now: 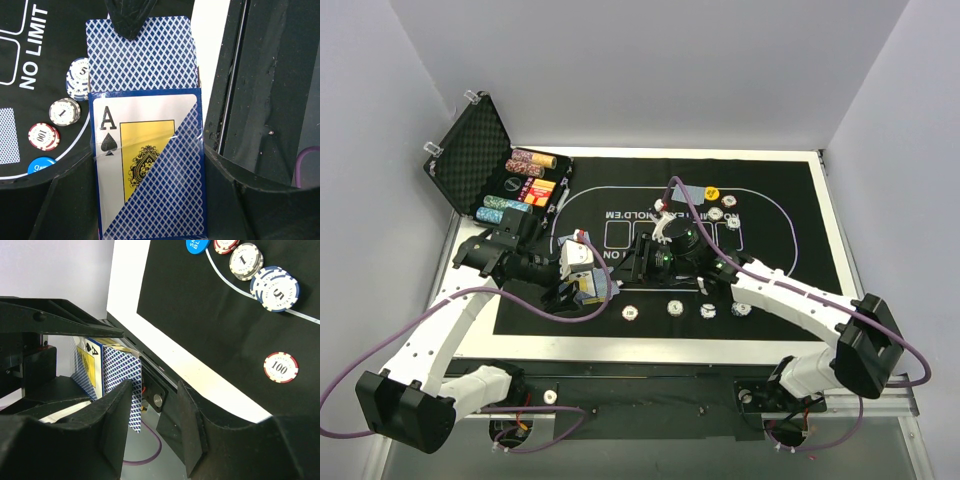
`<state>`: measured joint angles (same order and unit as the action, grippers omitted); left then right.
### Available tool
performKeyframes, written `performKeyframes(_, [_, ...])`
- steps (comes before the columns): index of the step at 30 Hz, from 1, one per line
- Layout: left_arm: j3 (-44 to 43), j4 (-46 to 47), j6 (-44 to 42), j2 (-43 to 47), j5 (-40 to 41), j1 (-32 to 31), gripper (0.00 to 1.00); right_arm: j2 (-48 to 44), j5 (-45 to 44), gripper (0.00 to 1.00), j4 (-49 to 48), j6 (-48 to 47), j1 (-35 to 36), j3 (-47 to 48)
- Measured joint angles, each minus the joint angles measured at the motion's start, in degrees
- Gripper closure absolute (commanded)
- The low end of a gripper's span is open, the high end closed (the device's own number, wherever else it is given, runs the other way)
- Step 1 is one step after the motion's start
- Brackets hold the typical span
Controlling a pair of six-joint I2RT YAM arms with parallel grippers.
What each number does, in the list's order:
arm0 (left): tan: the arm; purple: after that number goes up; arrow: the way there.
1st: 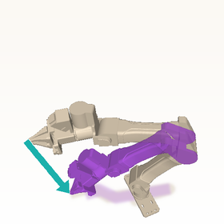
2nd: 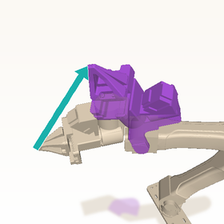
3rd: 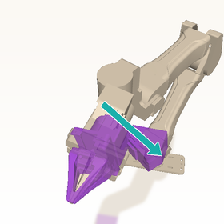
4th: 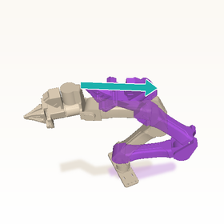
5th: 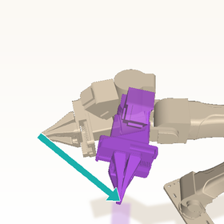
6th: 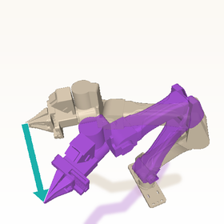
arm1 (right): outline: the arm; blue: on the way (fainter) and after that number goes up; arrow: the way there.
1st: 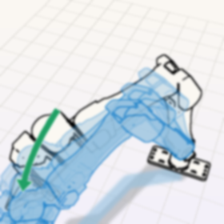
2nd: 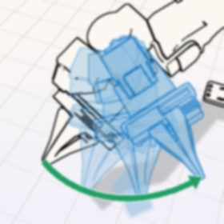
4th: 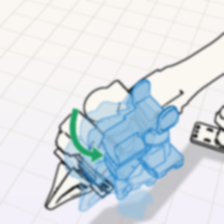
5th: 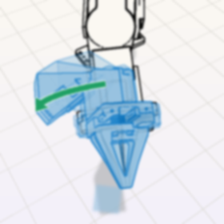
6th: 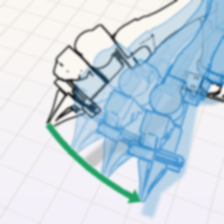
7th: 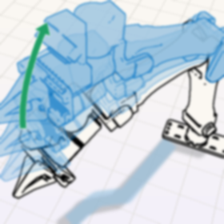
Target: Distribute texas hold em gaming equipment
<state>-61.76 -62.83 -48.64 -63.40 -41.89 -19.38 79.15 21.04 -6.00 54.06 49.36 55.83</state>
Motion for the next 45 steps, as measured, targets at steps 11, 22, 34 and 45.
performKeyframes(11, [0.0, 0.0, 0.0, 0.1, -0.3, 0.0, 1.0, -2.5, -0.2, 0.48, 0.2, 0.1, -0.2, -0.1])
performKeyframes(22, [0.0, 0.1, 0.1, 0.2, -0.4, 0.0, 1.0, 0.0, -0.7, 0.52, 1.8, -1.3, 2.5, 2.1])
performKeyframes(34, [0.0, 0.0, 0.3, 0.2, -0.1, 0.0, 1.0, 0.2, -0.7, 0.59, 1.5, -0.6, 0.8, 0.7])
performKeyframes(45, [0.0, 0.0, 0.5, 0.2, -0.2, 0.0, 1.0, -2.4, -0.7, 0.6, 1.0, 0.4, -0.7, -2.1])
